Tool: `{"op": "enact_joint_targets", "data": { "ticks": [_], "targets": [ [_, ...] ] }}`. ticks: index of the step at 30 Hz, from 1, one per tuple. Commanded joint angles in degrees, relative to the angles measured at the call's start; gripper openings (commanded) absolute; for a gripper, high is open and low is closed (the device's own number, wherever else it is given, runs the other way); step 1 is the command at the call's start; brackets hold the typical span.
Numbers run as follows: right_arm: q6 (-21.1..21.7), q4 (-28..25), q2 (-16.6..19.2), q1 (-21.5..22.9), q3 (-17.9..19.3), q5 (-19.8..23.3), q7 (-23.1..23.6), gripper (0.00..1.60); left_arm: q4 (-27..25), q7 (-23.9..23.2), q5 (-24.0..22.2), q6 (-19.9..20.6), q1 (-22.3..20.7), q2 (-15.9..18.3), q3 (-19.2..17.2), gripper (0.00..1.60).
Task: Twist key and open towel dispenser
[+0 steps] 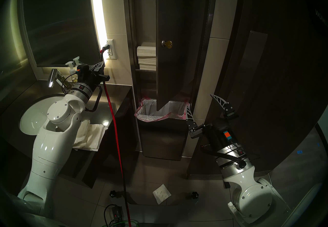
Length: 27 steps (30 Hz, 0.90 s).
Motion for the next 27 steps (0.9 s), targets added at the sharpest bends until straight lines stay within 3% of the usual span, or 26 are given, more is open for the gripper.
{"op": "enact_joint_targets", "data": {
  "ticks": [1, 10, 27],
  "targets": [
    [-0.1, -0.8, 0.0, 0.0, 0.0, 0.1, 0.0, 1.6, -6.3, 4.4, 0.7, 3.1, 2.3, -1.4, -0.9, 0.0],
    [-0.1, -0.8, 0.0, 0.0, 0.0, 0.1, 0.0, 1.6, -8.4, 6.9, 1.1, 6.4, 2.9, -1.8, -0.7, 0.0],
    [-0.1, -0.8, 0.0, 0.0, 0.0, 0.1, 0.0, 1.6, -8.7, 7.3, 1.3, 7.3, 2.9, -2.1, -0.8, 0.0]
  ]
}}
